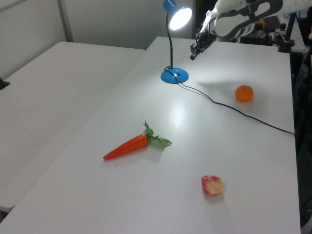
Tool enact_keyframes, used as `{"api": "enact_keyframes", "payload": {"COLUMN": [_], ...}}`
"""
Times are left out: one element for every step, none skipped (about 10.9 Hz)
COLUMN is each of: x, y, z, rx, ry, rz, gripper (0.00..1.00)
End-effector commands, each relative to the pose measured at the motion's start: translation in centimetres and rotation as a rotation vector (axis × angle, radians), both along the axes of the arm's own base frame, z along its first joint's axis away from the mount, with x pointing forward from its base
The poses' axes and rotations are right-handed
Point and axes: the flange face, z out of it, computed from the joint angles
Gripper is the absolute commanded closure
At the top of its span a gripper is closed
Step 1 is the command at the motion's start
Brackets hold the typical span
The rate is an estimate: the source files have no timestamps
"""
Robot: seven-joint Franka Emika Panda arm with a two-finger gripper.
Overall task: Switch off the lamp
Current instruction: 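Move the gripper over the blue lamp base toward its switch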
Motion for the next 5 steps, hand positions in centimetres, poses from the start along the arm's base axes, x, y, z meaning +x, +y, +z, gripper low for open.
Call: {"api": "enact_keyframes", "payload": {"x": [0.7, 1.0, 1.2, 1.5, 2.0], "y": [0.2, 0.7, 1.0, 1.2, 1.1], "z": [-0.9, -1.7, -1.8, -2.7, -2.7], "rx": [-0.001, -0.005, -0.002, 0.001, -0.004], "ry": [-0.043, -0.045, -0.059, -0.061, -0.076], "rz": [-0.02, -0.013, -0.025, -0.035, -0.037], "gripper": [1.0, 1.0, 1.0, 1.0, 1.0]}}
